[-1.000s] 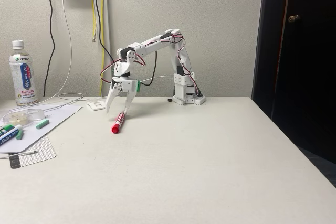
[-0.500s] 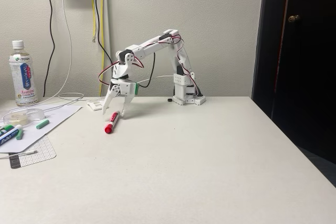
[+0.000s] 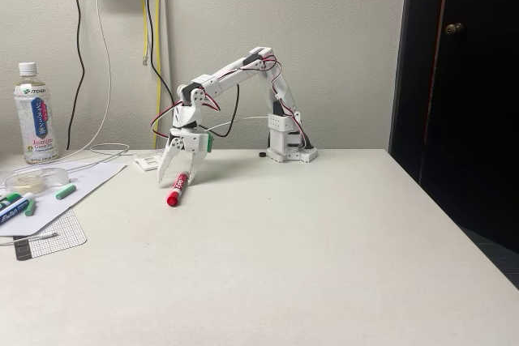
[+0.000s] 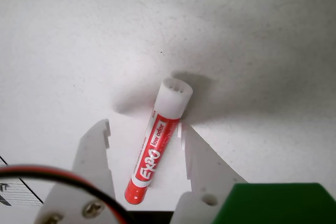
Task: Pick up the red marker.
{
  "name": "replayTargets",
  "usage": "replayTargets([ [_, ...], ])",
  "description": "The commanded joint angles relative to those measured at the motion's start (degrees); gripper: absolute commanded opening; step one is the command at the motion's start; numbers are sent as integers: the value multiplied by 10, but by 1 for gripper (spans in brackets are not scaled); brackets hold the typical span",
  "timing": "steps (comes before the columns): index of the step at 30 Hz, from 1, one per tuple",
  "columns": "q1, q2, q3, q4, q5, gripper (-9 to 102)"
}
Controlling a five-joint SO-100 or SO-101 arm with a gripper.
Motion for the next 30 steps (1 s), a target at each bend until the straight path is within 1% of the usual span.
replayTargets([
  [1, -4, -7, 3, -2, 5, 21],
  [3, -4, -11, 3, -4, 6, 19],
  [5, -2, -11, 3, -6, 9, 12],
  [7, -2, -13, 3, -7, 10, 8],
  [9, -1, -17, 3, -10, 10, 0],
  [19, -8, -4, -1, 9, 2, 0],
  [24, -18, 55, -4, 47, -12, 0],
  [30, -30, 148, -4, 68, -22, 0],
])
